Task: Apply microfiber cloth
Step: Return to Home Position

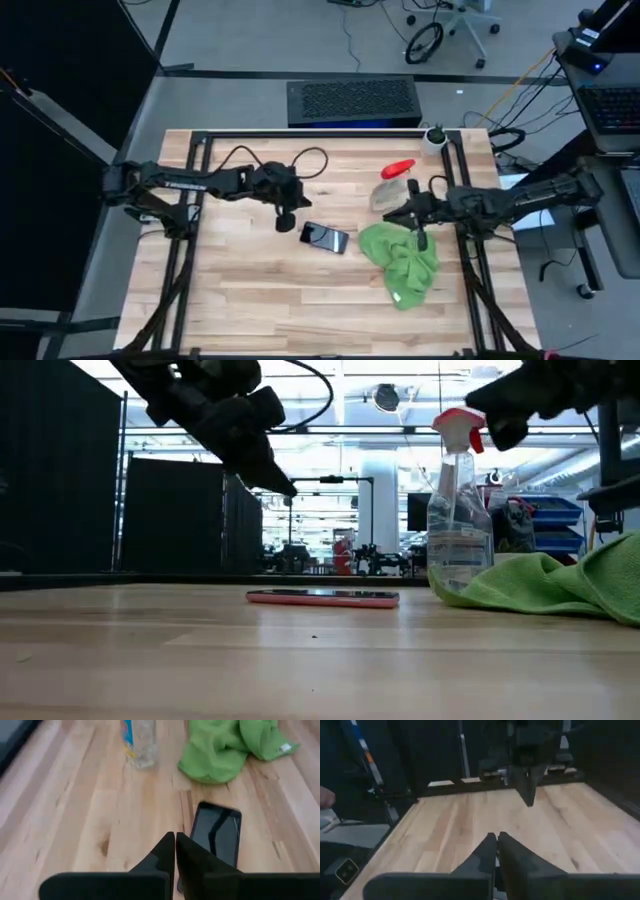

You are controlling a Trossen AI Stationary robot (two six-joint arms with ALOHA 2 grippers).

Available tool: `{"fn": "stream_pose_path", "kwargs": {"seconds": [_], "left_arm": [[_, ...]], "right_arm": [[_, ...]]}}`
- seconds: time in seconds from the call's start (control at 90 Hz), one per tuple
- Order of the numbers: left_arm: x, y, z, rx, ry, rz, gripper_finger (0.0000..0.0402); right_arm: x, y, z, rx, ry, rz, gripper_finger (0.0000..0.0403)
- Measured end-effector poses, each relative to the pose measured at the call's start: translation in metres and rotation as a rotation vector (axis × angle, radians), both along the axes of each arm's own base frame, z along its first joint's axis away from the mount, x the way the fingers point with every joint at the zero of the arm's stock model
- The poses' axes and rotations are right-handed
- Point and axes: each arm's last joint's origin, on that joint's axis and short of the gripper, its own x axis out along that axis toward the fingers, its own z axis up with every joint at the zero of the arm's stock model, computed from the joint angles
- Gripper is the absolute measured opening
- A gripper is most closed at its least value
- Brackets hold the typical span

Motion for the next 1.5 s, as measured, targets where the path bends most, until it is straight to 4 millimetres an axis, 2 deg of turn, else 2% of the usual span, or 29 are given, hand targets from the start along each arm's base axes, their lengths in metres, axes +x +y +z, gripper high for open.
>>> {"fn": "stream_pose_path", "kwargs": {"seconds": [0.122,0.233,0.367,0.6,0.711,0.878,1.067,1.2,1.5], "left_arm": [[-0.004,0.000,0.001,-0.027,0.017,0.032,0.0001],[-0.004,-0.001,0.000,-0.095,0.020,0.085,0.0001],[-0.003,-0.001,0.003,-0.095,-0.002,0.088,0.0001],[-0.005,-0.006,0.007,-0.065,-0.008,0.052,0.0001],[-0.007,-0.008,0.017,-0.002,-0.073,0.009,0.0001],[-0.014,-0.009,0.019,0.023,-0.157,0.003,0.0001],[-0.023,-0.013,0.007,0.012,-0.173,0.001,0.0001],[-0.025,-0.017,0.004,-0.002,-0.244,-0.016,0.0001],[-0.031,-0.021,-0.012,-0.026,-0.237,-0.023,0.0001]], "right_arm": [[-0.008,-0.002,-0.012,0.005,0.042,-0.030,0.0005],[-0.009,-0.002,-0.011,0.067,0.042,-0.040,0.0006],[-0.010,-0.001,-0.012,0.031,0.057,-0.016,0.0006],[-0.022,-0.003,-0.024,-0.007,-0.114,0.006,0.0006],[-0.031,-0.004,-0.030,-0.007,-0.172,0.005,0.0006],[-0.042,-0.006,-0.035,-0.054,-0.236,0.000,0.0006],[-0.047,-0.008,-0.046,-0.087,-0.256,-0.031,0.0006],[-0.047,-0.009,-0.061,-0.086,-0.192,-0.050,0.0006],[-0.051,-0.012,-0.064,-0.179,-0.160,-0.117,0.0006]]}}
